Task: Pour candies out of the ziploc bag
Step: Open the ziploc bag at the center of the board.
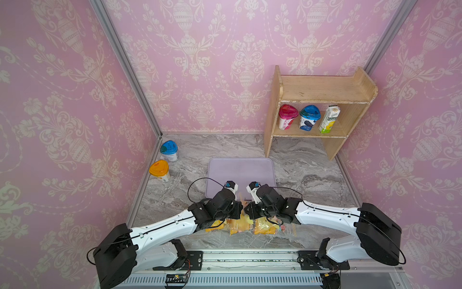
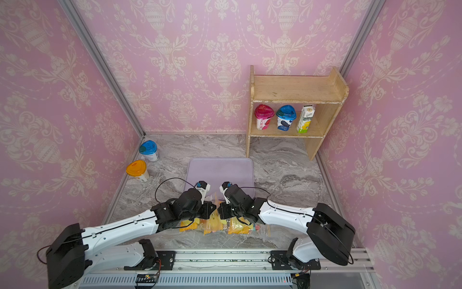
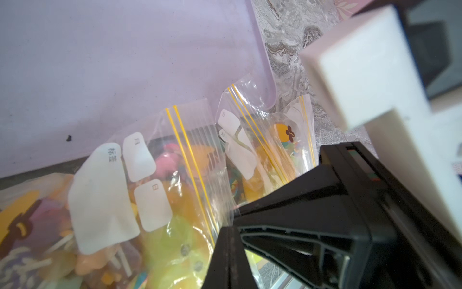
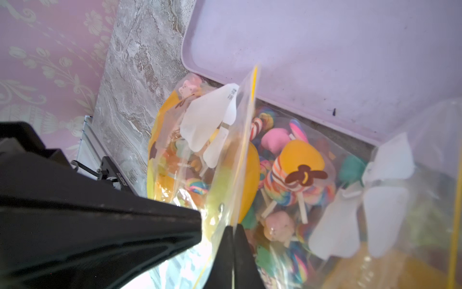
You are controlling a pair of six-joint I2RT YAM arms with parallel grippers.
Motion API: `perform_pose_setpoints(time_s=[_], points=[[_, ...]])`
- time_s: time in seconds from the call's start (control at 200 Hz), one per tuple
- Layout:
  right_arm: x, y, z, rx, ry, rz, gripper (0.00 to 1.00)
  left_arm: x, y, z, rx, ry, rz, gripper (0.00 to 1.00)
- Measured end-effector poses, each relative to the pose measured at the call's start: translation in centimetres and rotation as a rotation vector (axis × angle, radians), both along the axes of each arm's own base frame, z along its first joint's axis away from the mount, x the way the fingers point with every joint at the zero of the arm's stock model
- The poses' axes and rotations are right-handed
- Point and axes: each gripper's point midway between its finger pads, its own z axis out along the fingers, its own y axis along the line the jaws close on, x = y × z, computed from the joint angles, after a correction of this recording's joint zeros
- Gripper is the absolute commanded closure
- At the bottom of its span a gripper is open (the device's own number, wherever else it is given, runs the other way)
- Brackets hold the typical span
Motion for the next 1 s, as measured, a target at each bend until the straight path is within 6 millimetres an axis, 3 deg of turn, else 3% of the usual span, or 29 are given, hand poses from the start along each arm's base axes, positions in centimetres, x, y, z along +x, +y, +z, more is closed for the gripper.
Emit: perform_pose_setpoints(time_s=[0.18, 0.28, 0.37, 0.615, 0.996], points=[[-0.1, 0.2, 0.1, 0.006, 0.000, 0.005, 1.00, 0.0, 0.1, 0.1, 0.001, -0.006, -0.001, 0.63], [-0.2, 0.3, 0.2, 0.012, -0.002, 0.010, 1.00, 0.0, 0.2, 0.0, 0.007, -0.005, 0.005, 0.54], [-0.3, 0.4, 0.3, 0.013, -0.003, 0.013, 1.00, 0.1, 0.4, 0.0, 0.012, -0.005, 0.012, 0.54], [-0.3, 0.2, 0.1, 0.000, -0.007, 0.006, 1.00, 0.1, 0.4, -1.2, 0.044, 0.019, 0.012, 0.68], [-0.2, 0.1, 0.5, 0.002, -0.017, -0.001, 1.00, 0.0, 0.4, -1.6, 0.054, 0.028, 0.013, 0.75]])
